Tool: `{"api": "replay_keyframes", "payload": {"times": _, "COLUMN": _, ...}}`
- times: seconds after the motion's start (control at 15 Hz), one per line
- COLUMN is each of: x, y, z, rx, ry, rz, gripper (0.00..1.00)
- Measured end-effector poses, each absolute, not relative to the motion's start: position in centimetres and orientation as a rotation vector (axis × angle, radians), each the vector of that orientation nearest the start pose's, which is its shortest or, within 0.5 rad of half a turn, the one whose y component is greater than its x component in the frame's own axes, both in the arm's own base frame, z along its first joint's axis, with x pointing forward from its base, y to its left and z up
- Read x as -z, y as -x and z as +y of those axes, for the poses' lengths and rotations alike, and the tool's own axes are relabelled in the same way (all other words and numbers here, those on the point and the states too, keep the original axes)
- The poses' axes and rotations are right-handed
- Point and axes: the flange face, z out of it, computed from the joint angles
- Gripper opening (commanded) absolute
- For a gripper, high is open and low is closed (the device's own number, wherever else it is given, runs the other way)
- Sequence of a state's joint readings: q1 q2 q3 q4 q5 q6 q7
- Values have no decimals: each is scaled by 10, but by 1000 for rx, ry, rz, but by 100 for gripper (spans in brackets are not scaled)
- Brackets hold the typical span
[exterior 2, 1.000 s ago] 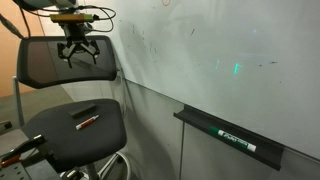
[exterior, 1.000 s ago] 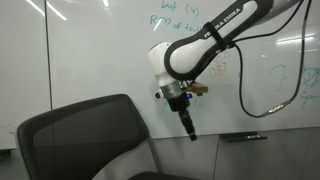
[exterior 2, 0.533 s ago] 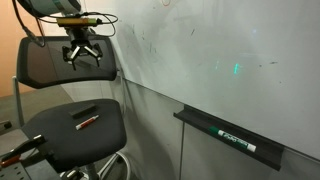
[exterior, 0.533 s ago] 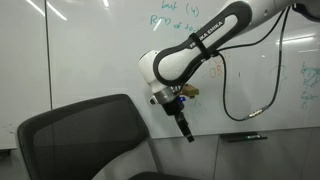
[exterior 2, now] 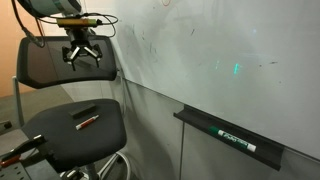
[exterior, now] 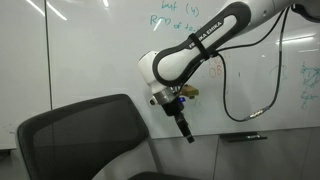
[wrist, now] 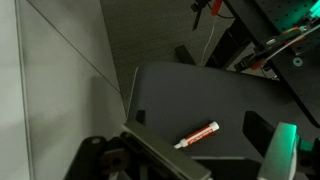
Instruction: Use the duster to erase some of the writings at the bottom of the whiteboard
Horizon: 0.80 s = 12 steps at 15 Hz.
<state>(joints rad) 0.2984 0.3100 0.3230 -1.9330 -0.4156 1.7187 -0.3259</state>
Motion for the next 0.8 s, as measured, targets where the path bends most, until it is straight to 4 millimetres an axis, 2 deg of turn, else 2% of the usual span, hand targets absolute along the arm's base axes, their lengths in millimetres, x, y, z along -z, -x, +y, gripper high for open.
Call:
{"api": "replay_keyframes", "payload": {"times": 0.27, "x": -286, "y": -481, "z": 296, "rx": -702, "ry": 2846, "rz": -1843, "gripper": 100}}
{"api": "replay_keyframes", "payload": {"times": 0.53, "x": -241, "y": -487, "z": 308, "rx": -617, "ry": 2783, "rz": -1858, "gripper": 100}}
{"api": "replay_keyframes", "payload": {"times": 0.8, "x": -193, "y": -490, "z": 306, "rx": -616, "ry": 2741, "rz": -1801, "gripper": 100}}
